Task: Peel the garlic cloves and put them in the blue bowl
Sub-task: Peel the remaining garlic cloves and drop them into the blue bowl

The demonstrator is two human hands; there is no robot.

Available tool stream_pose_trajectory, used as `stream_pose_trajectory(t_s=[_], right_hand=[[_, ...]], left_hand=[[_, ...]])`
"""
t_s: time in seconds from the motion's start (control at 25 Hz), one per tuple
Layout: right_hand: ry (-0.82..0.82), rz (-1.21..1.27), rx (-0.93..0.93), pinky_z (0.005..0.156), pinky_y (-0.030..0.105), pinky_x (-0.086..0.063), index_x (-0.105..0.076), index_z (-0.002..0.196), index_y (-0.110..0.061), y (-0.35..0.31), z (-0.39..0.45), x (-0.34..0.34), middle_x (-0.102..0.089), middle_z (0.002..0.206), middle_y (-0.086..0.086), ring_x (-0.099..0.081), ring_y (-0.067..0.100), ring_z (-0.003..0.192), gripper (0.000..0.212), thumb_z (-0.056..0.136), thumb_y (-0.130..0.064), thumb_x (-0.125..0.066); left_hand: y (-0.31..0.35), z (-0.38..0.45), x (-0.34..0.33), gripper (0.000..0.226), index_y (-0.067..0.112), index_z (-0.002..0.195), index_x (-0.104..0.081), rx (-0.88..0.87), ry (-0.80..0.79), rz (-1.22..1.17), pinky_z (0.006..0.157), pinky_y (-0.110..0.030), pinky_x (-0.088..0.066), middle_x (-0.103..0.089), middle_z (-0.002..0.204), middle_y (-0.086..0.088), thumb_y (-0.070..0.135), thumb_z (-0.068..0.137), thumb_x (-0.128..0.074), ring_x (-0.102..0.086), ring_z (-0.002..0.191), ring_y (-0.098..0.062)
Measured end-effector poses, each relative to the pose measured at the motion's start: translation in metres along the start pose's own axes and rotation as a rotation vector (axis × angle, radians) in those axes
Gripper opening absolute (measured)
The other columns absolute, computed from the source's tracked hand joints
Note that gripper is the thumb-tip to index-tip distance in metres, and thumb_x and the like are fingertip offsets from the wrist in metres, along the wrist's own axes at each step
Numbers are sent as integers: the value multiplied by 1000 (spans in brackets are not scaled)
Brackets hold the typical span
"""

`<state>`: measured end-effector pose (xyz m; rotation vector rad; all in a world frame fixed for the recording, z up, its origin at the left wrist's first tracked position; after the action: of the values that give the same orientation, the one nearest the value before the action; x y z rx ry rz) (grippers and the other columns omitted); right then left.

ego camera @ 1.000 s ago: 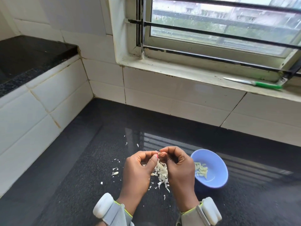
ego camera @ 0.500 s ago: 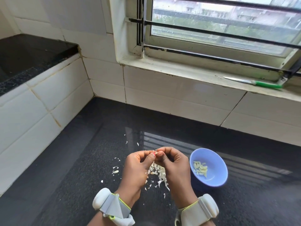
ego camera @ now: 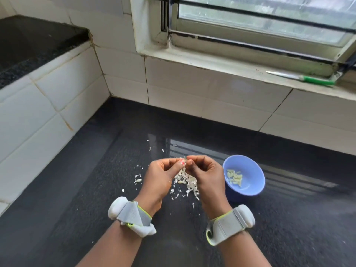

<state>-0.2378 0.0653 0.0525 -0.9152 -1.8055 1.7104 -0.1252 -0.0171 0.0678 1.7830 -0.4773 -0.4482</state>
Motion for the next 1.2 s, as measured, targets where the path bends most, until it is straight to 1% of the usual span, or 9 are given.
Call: stream_pose_trajectory(t_s=[0.12, 0.24, 0.4, 0.56, 0.68, 0.84, 0.92, 1.08, 1.2], right_hand=[[-2, -57, 69, 74, 30, -55, -76, 75, -21, -5, -6, 1, -75, 80, 4, -71, 16, 78, 20, 80, -2, -76], [-8, -147, 113, 79, 36, -58, -76, 75, -26, -6, -6, 0, -76, 81, 0, -72, 16, 82, 26, 79, 0, -75], [0, -217, 97, 81, 44, -59, -77, 81, -23, 2, -5, 0, -76, 82, -2, -72, 16, 82, 19, 80, -4, -76], [68, -337, 184, 74, 36, -60, -76, 81, -25, -7, -12, 4, -74, 78, -12, -71, 6, 77, 14, 80, -11, -78], [82, -321, 242, 72, 31, -58, -75, 83, -25, -12, -16, 4, -73, 78, -13, -70, 9, 78, 15, 81, -10, -76], [97, -277, 283, 71, 24, -55, -75, 85, -21, -12, -16, 6, -73, 80, -8, -70, 13, 80, 16, 81, -6, -75], [94, -288, 302, 72, 24, -55, -75, 86, -20, -11, -17, 5, -74, 81, -8, -70, 13, 81, 17, 81, -3, -75], [90, -354, 386, 73, 26, -57, -74, 87, -23, -16, -19, 4, -73, 83, -11, -70, 10, 82, 23, 80, -1, -75], [62, -392, 442, 73, 26, -57, -73, 88, -24, -20, -21, 1, -72, 84, -11, -69, 8, 81, 24, 80, -2, -76]], left_hand=[[-1, -4, 3, 7, 7, 89, -73, -35, 22, 55, 61, -8, -46, -69, 65, 10, 8, 84, -67, -59, 60, 8], [-2, -3, 7, 7, 9, 85, -74, -51, 56, 102, 63, -10, -48, -72, 73, 5, 7, 84, -68, -61, 64, 5], [-9, -6, 6, 8, 5, 87, -73, 0, 73, 3, 59, -5, -44, -66, 58, 13, 3, 84, -66, -56, 56, 10], [-9, -6, 4, 9, 2, 89, -73, -14, 71, -18, 61, -6, -46, -71, 72, 3, 2, 85, -65, -59, 60, 8], [-14, -6, 1, 12, 1, 93, -72, 18, 80, -94, 62, -8, -46, -72, 80, -4, 2, 85, -64, -58, 62, 5], [-24, -7, 2, 6, 10, 83, -74, 82, 155, -156, 59, -9, -46, -70, 71, 2, 10, 84, -67, -53, 56, 1], [-22, -7, 2, 7, 7, 83, -74, 81, 155, -162, 59, -9, -46, -69, 70, 0, 9, 84, -67, -54, 56, 2], [-14, -7, 4, 8, 1, 84, -71, 31, 150, -152, 55, -6, -43, -66, 56, 9, 0, 85, -62, -56, 51, 7], [-13, -7, 6, 9, 2, 83, -71, 9, 151, -107, 56, -6, -44, -68, 58, 9, 0, 85, -63, -57, 52, 7]])
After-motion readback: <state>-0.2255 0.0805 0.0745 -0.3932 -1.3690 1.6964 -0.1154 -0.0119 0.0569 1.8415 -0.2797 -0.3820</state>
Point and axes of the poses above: each hand's wrist, its own z-axis towards the middle knuckle, its own x-axis out of the back of the hand, y = z × x, the point moved 8 cm from there along z, towards the middle knuckle
